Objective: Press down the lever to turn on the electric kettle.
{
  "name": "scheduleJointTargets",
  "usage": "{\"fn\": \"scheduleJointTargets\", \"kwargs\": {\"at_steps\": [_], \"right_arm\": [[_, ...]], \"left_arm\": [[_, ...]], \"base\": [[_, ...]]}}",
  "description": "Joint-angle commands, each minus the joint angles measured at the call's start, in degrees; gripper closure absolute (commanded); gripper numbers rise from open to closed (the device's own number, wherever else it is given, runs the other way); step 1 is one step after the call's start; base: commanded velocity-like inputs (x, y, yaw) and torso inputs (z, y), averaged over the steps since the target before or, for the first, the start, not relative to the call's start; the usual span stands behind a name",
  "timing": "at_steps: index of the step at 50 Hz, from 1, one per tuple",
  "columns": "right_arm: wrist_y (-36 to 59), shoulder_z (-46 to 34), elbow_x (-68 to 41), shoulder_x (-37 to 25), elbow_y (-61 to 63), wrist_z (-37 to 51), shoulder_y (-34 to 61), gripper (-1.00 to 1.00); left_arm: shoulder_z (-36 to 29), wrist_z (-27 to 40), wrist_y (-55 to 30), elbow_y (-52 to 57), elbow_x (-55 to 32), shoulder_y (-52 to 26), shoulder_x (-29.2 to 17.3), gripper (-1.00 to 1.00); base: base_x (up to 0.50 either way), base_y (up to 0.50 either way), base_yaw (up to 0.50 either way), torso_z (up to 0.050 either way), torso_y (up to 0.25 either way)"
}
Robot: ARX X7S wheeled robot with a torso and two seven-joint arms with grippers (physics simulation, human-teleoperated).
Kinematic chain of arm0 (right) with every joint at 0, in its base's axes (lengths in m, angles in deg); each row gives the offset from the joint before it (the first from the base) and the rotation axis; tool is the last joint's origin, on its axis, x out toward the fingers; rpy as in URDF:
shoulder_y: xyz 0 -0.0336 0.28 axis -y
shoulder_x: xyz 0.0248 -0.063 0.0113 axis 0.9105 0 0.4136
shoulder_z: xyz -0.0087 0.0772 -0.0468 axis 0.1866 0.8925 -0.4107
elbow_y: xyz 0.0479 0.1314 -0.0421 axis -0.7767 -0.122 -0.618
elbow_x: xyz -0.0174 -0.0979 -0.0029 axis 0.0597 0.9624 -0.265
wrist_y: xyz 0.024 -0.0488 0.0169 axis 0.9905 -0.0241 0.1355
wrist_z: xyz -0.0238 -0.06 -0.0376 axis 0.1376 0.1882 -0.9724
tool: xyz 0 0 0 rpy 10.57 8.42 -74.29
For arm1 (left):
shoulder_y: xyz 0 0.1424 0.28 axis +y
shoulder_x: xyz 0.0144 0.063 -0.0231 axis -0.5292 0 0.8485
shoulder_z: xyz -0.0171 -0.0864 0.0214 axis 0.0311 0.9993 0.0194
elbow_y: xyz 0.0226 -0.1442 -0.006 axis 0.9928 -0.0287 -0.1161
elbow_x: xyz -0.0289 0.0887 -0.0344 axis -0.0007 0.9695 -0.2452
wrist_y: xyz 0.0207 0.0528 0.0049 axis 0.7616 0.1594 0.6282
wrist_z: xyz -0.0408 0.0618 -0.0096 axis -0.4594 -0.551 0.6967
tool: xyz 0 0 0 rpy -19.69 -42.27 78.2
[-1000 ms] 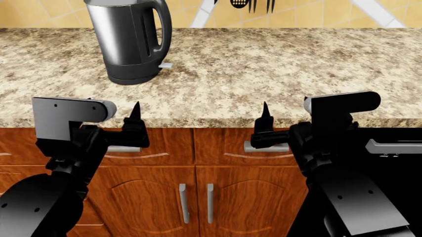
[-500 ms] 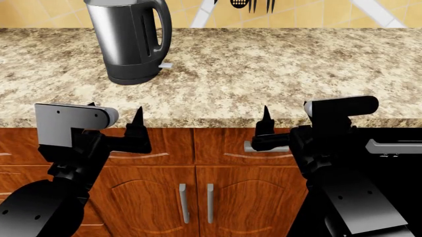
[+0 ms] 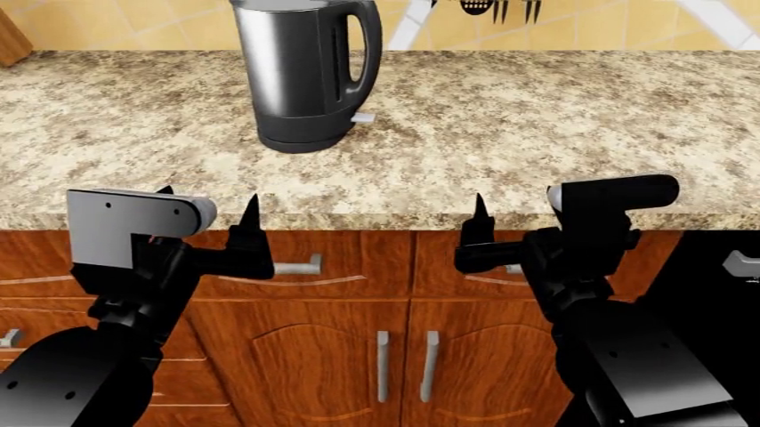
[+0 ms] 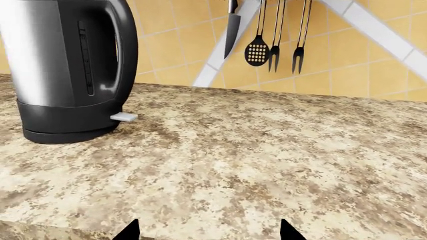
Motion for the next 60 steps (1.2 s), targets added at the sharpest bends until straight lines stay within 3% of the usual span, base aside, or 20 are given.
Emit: {"fn": "scheduleJointTargets", "kwargs": {"at_steps": [1,23,41,60], "right_arm": [[0.0,0.0,-0.6,-0.1,-0.4,0.2,0.1,-1.0],[1.6,0.6,-2.0,0.0,-0.7,0.9,0.5,-1.0],[2.0,0.9,-2.7,0.1,-1.9,1.5,1.3,-1.0],[1.7,1.5,-3.0,0.3,-2.3,3.0,1.3,-1.0]], "left_arm": [[0.0,0.3,0.1,0.2,-0.3,0.2,-0.3,-1.0],[-0.2,0.8,-0.2,0.4,-1.1,-0.1,-0.5,-1.0],[-0.5,1.1,0.2,0.1,-1.5,0.0,-0.8,-1.0],[-0.6,1.4,0.7,-0.2,-2.0,0.3,-1.1,-1.0]], "base": [[0.0,0.5,0.0,0.0,0.0],[0.25,0.05,0.0,0.0,0.0],[0.31,0.38,0.0,0.0,0.0],[0.3,0.02,0.0,0.0,0.001]]}}
